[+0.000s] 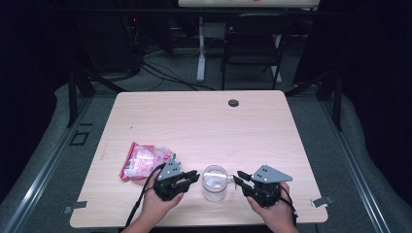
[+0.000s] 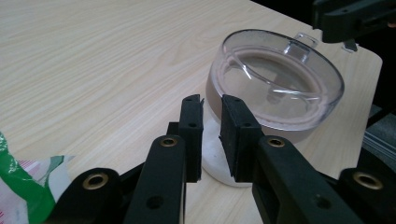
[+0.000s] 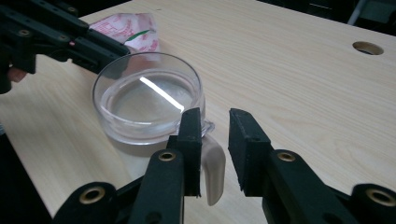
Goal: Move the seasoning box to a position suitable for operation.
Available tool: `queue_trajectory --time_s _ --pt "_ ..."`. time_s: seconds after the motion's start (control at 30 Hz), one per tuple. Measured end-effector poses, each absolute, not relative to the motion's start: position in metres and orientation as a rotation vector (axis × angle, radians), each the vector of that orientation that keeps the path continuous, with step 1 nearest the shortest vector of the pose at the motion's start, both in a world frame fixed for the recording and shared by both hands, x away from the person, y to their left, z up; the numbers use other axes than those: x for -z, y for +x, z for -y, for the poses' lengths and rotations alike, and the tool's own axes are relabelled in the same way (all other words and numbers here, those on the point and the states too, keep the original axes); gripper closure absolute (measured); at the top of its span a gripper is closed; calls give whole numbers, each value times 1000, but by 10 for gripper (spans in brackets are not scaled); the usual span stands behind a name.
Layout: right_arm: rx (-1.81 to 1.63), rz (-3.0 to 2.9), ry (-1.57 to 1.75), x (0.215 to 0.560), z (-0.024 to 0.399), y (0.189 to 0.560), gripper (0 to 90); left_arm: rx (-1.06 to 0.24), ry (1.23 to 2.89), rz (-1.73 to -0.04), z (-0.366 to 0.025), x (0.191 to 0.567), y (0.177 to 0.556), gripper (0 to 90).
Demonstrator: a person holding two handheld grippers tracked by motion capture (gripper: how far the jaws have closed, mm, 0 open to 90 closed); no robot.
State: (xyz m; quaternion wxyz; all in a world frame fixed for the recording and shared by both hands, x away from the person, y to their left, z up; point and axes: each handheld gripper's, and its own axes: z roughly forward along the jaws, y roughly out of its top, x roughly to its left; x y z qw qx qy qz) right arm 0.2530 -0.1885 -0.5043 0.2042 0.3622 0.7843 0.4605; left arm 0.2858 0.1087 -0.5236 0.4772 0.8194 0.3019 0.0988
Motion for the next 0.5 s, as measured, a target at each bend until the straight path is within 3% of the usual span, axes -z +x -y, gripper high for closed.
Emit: queue_trajectory --time_s 0.5 --pt "-1293 -2186 1016 505 177 260 823 -143 2048 -684 -107 526 284 884"
